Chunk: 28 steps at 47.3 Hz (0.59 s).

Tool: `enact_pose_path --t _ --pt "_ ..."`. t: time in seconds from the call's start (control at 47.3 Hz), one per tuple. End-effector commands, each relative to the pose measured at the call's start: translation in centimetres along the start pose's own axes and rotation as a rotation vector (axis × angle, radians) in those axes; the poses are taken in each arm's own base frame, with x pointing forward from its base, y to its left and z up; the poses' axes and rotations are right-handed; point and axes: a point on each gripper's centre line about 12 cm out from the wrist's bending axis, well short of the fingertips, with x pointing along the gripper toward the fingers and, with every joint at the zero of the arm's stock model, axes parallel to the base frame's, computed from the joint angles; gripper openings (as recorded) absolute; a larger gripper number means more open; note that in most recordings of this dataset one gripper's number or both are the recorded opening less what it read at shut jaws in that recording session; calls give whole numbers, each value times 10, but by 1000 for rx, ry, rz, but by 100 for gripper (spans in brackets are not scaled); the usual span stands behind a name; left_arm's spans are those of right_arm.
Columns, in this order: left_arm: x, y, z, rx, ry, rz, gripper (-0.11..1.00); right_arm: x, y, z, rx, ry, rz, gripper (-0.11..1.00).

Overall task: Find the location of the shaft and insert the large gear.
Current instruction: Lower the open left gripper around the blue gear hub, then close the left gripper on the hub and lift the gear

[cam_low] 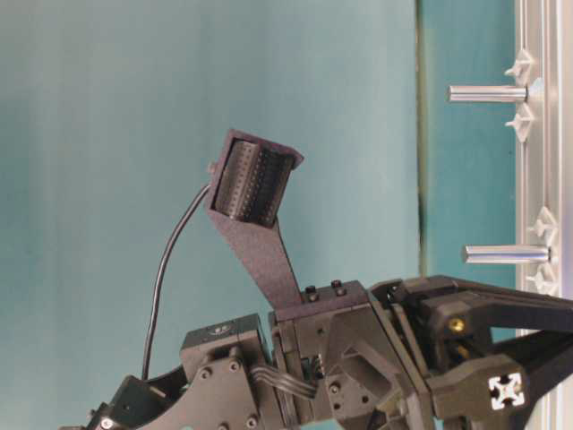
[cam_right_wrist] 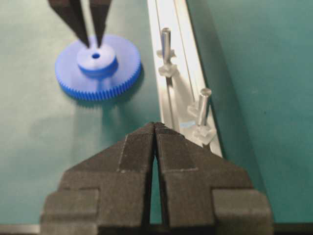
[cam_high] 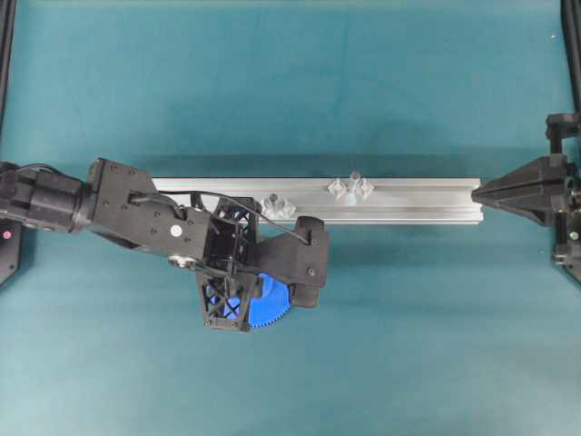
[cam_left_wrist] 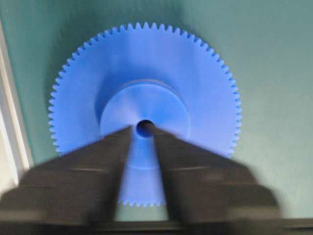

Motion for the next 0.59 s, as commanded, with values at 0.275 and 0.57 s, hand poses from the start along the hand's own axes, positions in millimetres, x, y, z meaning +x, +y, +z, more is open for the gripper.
enact_pose_path --t 0.275,0.57 --pt "-9 -6 11 13 -48 -5 95 -1 -1 4 11 -16 -3 3" --pt "-2 -7 11 10 -34 -5 94 -2 -1 4 12 -20 -6 3"
